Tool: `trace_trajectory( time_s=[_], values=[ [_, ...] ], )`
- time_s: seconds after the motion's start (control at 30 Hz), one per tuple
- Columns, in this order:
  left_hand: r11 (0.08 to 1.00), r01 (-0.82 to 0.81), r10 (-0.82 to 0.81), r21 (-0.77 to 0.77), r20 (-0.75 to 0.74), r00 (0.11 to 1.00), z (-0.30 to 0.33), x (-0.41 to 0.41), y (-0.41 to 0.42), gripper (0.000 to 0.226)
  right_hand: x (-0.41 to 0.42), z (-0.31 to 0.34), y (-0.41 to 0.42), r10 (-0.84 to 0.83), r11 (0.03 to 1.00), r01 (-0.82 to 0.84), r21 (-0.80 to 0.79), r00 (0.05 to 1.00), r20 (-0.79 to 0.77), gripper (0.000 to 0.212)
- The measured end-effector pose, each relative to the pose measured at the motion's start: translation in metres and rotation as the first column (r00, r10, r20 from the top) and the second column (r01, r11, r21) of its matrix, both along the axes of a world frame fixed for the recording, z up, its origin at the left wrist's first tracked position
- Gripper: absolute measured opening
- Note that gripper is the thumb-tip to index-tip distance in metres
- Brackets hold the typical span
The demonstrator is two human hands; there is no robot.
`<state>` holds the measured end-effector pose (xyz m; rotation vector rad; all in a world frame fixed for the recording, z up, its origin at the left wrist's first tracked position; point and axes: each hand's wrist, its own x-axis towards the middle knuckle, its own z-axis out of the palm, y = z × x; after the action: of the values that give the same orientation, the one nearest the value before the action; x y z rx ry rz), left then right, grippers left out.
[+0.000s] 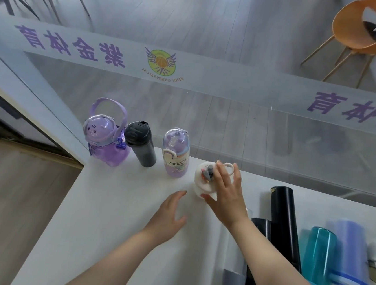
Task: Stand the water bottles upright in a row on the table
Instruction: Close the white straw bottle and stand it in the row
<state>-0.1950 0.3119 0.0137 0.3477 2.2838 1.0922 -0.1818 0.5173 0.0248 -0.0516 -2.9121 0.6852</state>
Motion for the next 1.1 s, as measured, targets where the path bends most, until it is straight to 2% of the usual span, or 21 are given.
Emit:
trace_trajectory(
  time_s=[0.1,0.2,0.27,0.47,0.6,0.93,1.1],
  values=[
    [0.968,0.100,-0.124,-0.231,-0.093,0.988,-0.015,-0.005,-0.019,0.068,-0.018,0.000,0.003,-0.013,0.999,0.012,-0.039,1.000,-0.005,0.089],
    [0.833,0.158,-0.265,-0.530,-0.132,0.955,-0.028,-0.006,-0.035,0.080,-0.028,-0.001,0.003,-0.032,0.998,0.032,-0.045,0.999,-0.017,0.094],
    [0.782,0.185,-0.296,-0.596,-0.093,0.951,-0.034,-0.004,-0.040,0.086,-0.032,-0.002,0.003,-0.043,0.997,0.043,-0.058,0.999,-0.009,0.097],
    [0.732,0.220,-0.357,-0.644,-0.088,0.930,-0.038,0.003,-0.042,0.092,-0.037,-0.006,0.004,-0.058,0.997,0.058,-0.052,0.998,0.003,0.093],
    [0.733,0.223,-0.367,-0.642,-0.098,0.925,-0.040,0.005,-0.044,0.092,-0.036,-0.004,0.004,-0.098,0.989,0.096,-0.112,0.995,-0.007,0.094],
    [0.730,0.226,-0.373,-0.645,-0.099,0.922,-0.040,0.006,-0.044,0.092,-0.031,-0.001,0.002,-0.141,0.984,0.145,-0.101,0.989,0.049,0.093],
    [0.738,0.240,-0.378,-0.631,-0.092,0.921,-0.039,0.015,-0.040,0.088,-0.026,0.003,0.009,-0.140,0.990,0.143,-0.017,0.984,0.111,0.096]
  ],
)
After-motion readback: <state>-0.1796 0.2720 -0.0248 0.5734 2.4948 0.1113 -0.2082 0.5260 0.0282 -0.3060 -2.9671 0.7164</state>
